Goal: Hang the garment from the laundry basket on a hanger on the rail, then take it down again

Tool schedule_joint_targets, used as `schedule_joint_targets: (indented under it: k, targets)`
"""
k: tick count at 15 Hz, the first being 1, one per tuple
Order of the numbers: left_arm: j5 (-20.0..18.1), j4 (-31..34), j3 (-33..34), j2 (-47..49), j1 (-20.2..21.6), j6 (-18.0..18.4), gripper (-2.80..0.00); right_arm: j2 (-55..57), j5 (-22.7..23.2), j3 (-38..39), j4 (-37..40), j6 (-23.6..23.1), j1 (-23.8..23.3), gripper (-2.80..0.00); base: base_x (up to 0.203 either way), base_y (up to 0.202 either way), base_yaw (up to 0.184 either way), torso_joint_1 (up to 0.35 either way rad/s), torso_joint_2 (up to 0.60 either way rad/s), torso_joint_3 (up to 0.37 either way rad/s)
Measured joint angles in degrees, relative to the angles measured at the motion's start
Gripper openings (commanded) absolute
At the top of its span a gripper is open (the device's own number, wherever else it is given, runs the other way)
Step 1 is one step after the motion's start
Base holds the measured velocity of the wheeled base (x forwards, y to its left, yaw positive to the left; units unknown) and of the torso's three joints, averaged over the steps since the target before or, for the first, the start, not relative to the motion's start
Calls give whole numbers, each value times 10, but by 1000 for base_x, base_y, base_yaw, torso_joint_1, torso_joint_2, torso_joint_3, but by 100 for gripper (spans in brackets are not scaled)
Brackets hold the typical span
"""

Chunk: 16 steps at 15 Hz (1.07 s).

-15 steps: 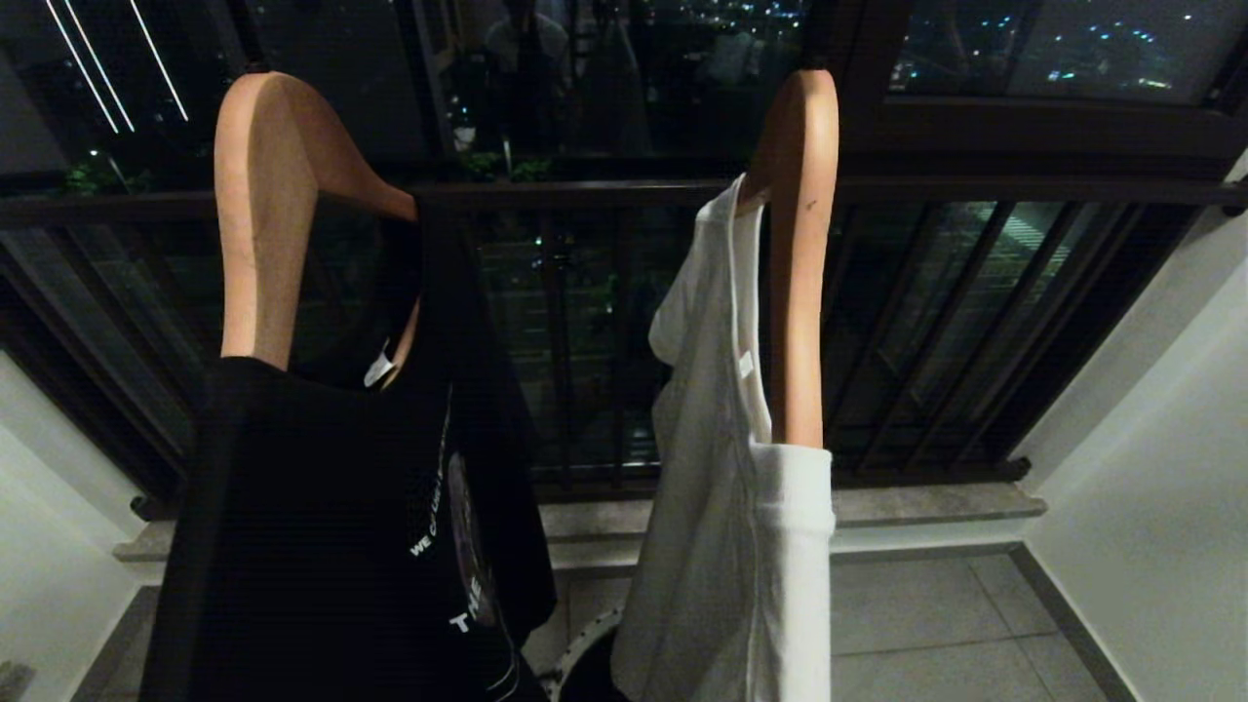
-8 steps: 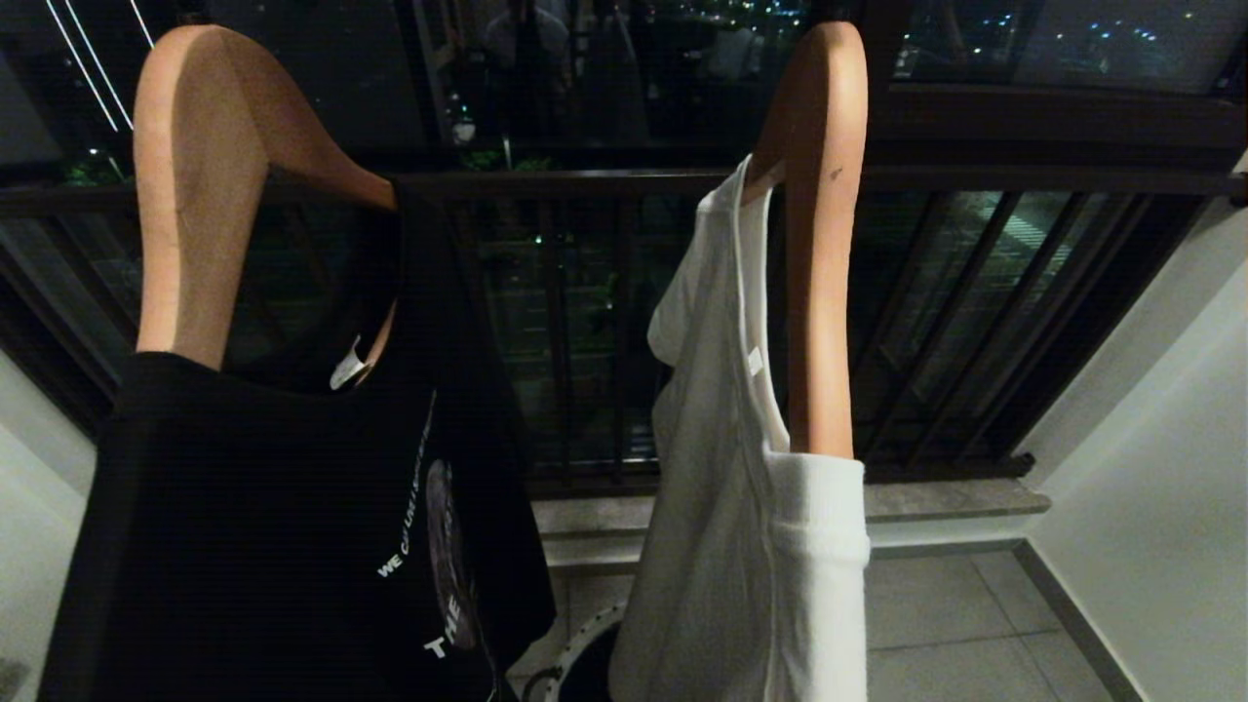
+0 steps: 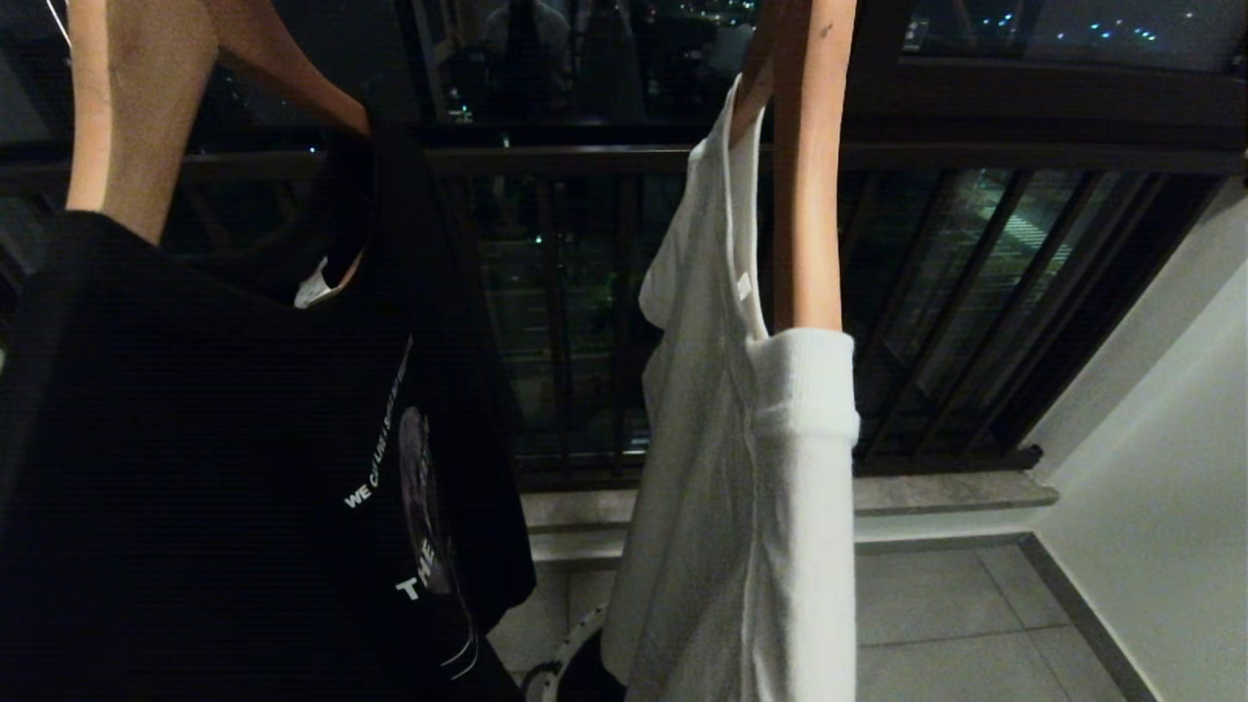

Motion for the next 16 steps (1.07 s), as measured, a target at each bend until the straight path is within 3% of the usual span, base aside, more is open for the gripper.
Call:
schedule_joint_targets:
  k: [4, 16]
  targets:
    - [0, 0, 0, 0, 0, 0, -280, 0, 0, 0, -2, 0, 0, -280, 0, 0, 0, -121, 318, 177]
    - [0, 0, 0, 0, 0, 0, -280, 0, 1, 0, -2, 2, 0, -280, 0, 0, 0, -5, 13, 8]
